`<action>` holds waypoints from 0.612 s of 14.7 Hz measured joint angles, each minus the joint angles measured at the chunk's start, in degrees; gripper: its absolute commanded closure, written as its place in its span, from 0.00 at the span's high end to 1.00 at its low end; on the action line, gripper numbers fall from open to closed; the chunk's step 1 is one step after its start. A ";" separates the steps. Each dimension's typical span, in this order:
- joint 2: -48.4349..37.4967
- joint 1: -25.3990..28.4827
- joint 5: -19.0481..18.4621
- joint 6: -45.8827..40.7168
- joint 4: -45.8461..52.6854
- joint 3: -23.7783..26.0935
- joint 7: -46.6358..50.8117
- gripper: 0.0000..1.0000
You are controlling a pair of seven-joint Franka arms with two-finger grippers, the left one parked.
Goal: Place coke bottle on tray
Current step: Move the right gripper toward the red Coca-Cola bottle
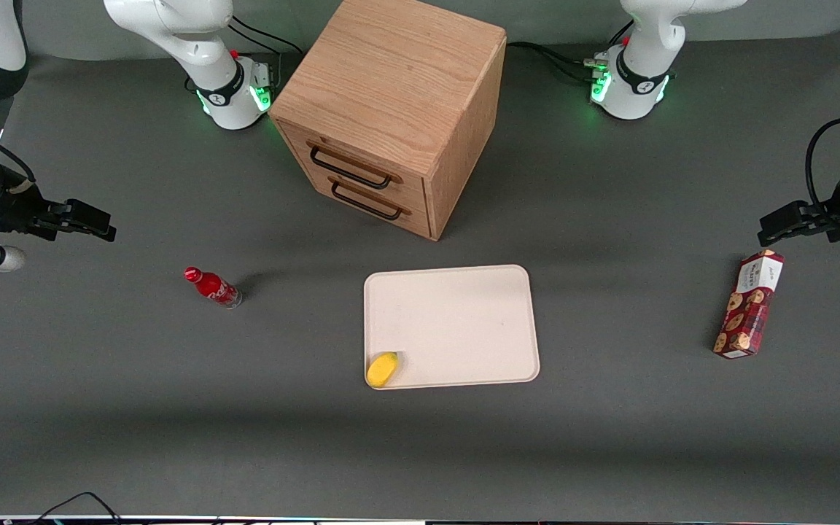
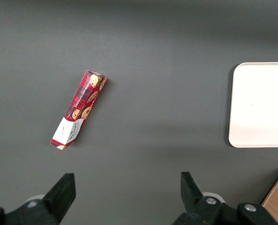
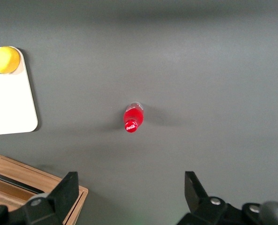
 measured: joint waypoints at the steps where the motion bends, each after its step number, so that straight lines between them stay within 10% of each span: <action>1: 0.10 0.00 0.00 0.06 0.00 -0.07 -0.01 1.00; 9: 3.39 0.45 0.02 7.00 -2.22 -0.04 -0.01 1.00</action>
